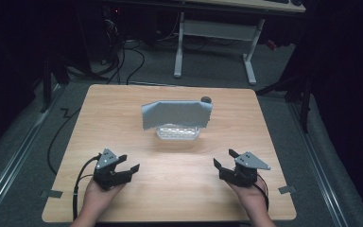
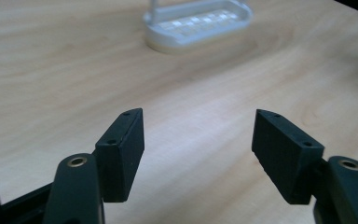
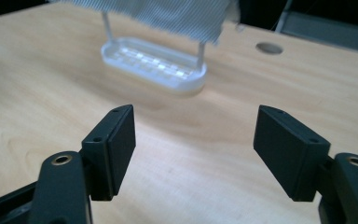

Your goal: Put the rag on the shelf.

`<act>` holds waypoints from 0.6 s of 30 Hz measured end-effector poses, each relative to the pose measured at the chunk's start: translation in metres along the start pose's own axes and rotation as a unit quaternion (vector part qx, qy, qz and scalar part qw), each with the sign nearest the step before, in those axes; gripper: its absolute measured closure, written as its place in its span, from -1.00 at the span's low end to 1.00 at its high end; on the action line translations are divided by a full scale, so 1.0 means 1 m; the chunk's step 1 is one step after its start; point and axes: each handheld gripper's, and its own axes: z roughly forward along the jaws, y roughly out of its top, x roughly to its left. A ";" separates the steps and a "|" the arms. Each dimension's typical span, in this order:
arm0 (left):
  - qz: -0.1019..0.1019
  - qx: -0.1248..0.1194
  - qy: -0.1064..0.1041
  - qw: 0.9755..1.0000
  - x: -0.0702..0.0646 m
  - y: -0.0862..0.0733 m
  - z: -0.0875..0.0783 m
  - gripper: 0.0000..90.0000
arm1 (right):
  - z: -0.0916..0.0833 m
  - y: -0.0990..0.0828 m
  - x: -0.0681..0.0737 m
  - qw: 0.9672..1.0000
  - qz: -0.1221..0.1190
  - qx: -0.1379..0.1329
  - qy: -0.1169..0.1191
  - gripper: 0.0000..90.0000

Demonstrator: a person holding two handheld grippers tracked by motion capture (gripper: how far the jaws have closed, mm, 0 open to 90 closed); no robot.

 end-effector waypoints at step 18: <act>0.032 0.064 -0.042 0.997 -0.033 -0.023 0.021 -0.26 | 0.008 -0.037 0.028 0.998 -0.019 0.041 0.032 -0.35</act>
